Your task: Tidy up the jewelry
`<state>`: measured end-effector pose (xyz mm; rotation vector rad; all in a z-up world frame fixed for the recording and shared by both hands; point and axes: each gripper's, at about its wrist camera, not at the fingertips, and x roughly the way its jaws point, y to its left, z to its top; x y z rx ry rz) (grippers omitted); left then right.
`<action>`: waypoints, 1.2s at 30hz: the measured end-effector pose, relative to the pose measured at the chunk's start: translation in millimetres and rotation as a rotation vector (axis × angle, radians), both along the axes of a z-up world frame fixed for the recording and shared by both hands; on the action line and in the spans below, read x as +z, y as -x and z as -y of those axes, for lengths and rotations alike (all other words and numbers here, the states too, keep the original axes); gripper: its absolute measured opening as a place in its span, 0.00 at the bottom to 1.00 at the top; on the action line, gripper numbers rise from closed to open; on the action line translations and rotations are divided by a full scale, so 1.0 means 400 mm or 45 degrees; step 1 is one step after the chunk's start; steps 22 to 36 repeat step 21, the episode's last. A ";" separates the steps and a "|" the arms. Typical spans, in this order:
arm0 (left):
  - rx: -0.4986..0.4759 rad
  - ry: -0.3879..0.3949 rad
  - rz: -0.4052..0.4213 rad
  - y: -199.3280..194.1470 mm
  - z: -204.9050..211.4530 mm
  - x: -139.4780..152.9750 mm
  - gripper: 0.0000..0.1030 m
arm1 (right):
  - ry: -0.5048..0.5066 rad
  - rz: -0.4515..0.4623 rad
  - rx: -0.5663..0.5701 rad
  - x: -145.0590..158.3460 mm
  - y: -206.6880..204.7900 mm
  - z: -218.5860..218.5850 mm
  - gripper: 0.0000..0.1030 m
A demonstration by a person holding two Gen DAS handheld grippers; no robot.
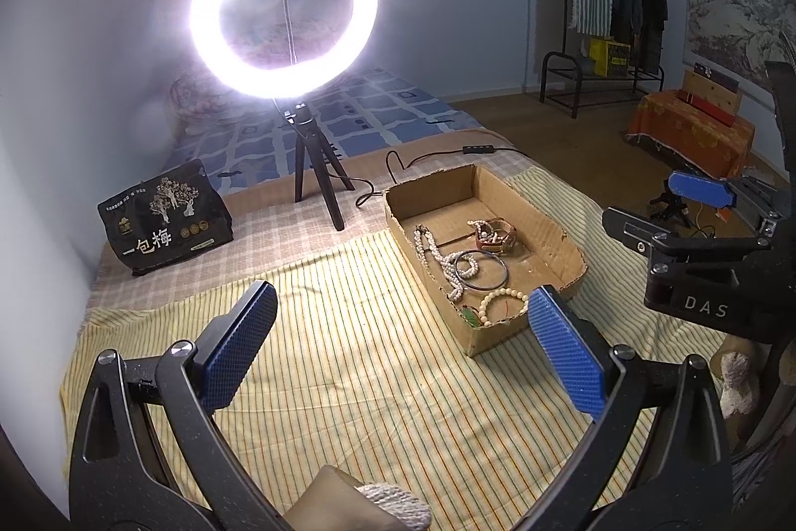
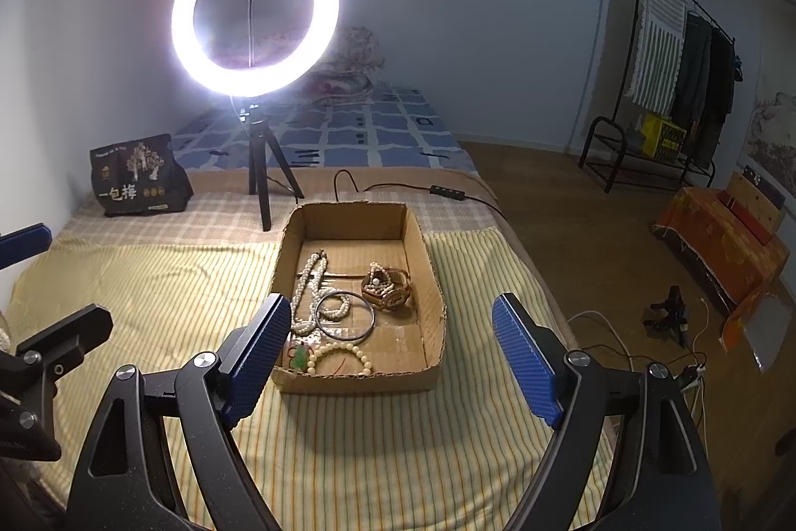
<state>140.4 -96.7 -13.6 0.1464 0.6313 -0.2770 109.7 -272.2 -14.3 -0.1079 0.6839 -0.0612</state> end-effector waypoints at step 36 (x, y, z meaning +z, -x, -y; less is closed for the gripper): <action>0.015 -0.023 0.042 0.004 0.005 0.007 1.00 | -0.002 -0.019 0.008 -0.006 -0.002 -0.003 0.80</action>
